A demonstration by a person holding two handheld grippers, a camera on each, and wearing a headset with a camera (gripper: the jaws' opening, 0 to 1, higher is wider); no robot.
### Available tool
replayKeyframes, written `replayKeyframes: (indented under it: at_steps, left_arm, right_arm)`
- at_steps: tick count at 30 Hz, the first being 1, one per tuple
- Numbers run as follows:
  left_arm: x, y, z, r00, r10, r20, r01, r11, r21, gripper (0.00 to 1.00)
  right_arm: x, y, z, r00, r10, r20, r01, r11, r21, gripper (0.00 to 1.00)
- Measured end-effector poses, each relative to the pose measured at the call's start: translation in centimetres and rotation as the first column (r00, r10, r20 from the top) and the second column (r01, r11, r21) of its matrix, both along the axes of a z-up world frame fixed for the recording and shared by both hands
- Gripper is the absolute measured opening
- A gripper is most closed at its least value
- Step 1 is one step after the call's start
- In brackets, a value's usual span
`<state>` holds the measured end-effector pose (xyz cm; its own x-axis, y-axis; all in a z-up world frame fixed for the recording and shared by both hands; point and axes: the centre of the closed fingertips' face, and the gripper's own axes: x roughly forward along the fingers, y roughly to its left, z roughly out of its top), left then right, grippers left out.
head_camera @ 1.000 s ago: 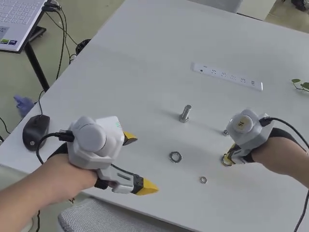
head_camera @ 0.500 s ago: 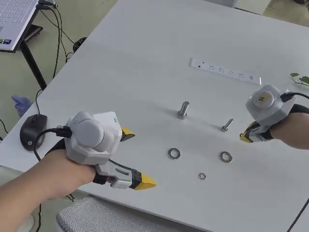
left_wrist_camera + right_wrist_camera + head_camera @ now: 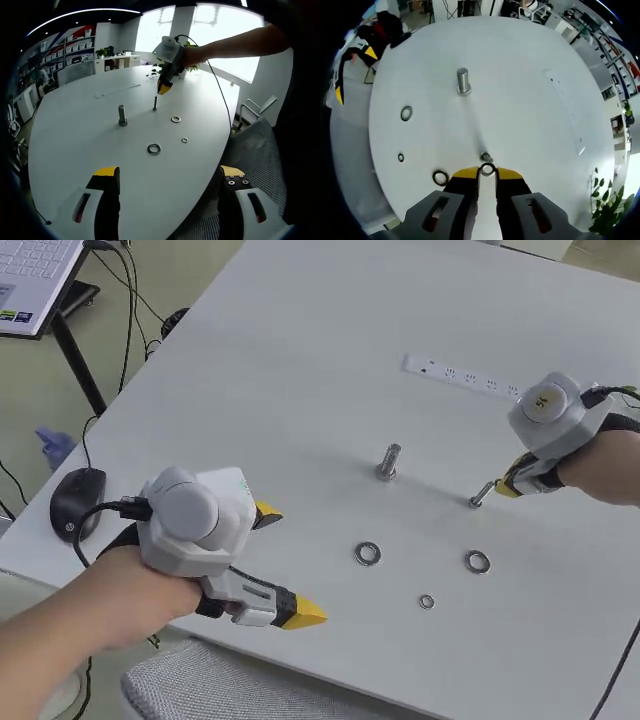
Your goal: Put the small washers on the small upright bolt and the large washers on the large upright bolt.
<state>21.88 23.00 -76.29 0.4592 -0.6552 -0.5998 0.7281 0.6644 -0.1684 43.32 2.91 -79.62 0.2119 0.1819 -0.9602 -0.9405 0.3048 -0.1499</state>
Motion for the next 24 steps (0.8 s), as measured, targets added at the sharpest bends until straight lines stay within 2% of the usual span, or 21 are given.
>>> replayKeyframes:
  at_steps: [24]
  left_arm:
    - [0.3, 0.5, -0.6, 1.0, -0.004, -0.022, 0.004, 1.0, 0.011, 0.79]
  right_arm:
    - [1.0, 0.2, -1.5, 1.0, 0.007, -0.026, -0.008, 1.0, -0.012, 0.12]
